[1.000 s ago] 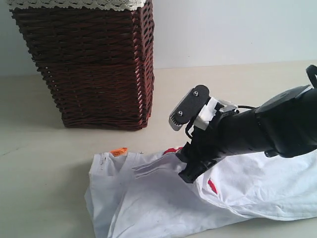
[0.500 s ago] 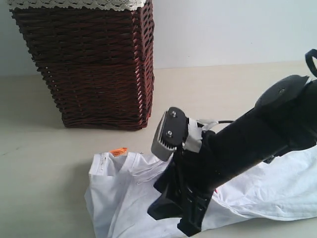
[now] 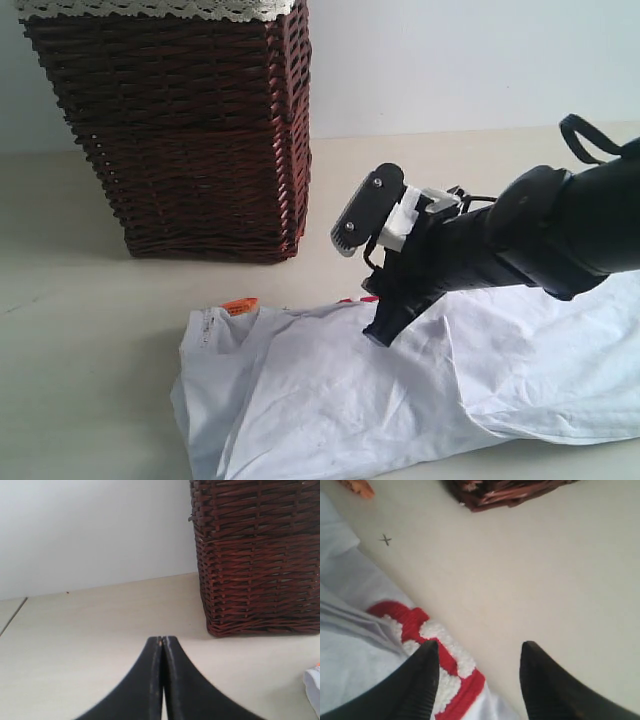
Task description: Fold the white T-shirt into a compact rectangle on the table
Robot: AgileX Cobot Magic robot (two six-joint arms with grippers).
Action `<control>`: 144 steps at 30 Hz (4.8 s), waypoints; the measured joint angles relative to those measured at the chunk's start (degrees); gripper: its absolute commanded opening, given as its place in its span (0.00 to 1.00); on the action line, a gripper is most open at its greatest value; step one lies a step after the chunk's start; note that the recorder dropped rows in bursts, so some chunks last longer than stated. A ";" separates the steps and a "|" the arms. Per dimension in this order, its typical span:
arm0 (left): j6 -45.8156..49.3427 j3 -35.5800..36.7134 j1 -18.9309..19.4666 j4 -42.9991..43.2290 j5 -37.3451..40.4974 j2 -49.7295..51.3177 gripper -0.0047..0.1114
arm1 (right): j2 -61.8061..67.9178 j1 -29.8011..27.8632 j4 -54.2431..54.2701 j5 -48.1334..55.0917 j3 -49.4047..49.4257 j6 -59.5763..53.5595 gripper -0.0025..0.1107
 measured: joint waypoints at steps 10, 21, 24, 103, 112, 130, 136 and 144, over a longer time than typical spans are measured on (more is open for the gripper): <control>0.00 0.00 0.00 0.00 0.00 0.00 0.04 | -5.13 0.00 0.91 14.50 -0.04 0.65 0.21; 0.00 0.00 0.00 0.00 0.00 0.00 0.04 | -25.41 -2.93 3.09 -18.07 -0.04 13.71 0.03; 0.00 0.00 0.00 0.00 0.00 0.00 0.04 | -33.90 -4.99 4.28 -29.45 -0.04 15.29 0.03; 0.00 0.09 0.00 0.08 0.20 0.00 0.04 | -100.34 -26.67 -53.82 16.10 46.71 77.73 0.02; 0.00 0.09 0.00 0.08 0.20 0.00 0.04 | -100.34 -26.67 -54.45 16.48 46.71 77.77 0.02; 14.10 -22.81 0.60 -18.84 18.16 49.82 0.04 | -100.34 -26.67 -54.45 16.85 46.71 77.99 0.02; 27.55 -26.54 0.60 -25.46 26.85 59.97 0.04 | -100.34 -26.67 -54.45 16.85 46.71 77.99 0.02; 44.71 -26.62 0.60 -41.02 26.85 61.55 0.04 | -100.34 -26.67 -54.45 16.96 46.71 77.99 0.02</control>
